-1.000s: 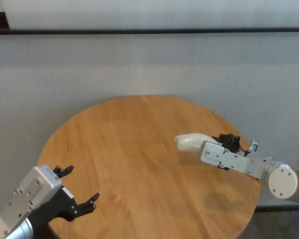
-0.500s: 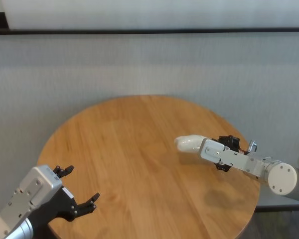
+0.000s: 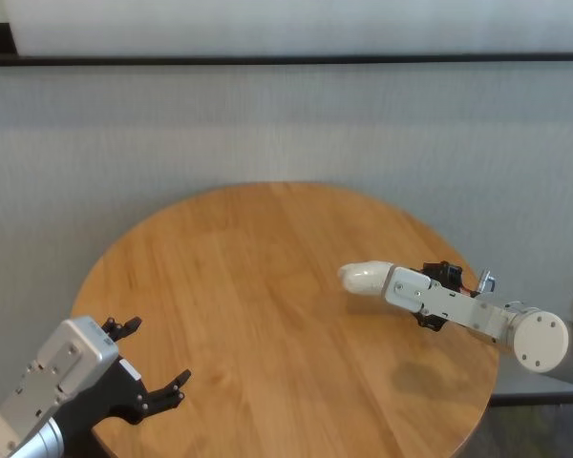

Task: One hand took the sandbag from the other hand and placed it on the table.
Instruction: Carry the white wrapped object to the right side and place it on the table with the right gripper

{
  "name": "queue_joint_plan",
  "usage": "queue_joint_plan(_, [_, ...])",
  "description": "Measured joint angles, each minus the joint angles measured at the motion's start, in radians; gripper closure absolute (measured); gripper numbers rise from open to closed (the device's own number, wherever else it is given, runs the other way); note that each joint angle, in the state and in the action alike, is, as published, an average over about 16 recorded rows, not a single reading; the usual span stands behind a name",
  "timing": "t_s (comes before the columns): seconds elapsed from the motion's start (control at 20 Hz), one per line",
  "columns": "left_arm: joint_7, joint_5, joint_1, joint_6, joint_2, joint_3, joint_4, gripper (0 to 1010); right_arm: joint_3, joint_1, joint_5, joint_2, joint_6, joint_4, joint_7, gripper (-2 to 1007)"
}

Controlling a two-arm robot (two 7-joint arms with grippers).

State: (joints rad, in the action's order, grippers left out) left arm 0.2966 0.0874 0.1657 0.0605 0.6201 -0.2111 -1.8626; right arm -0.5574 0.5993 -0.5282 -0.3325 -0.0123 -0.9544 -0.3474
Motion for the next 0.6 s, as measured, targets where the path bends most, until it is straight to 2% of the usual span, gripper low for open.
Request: queue_joint_plan(0.6, [0.000,0.000,0.000,0.000,0.000,0.000,0.000,8,-0.003,0.007,0.002,-0.001,-0.037,0.003,-0.025,674])
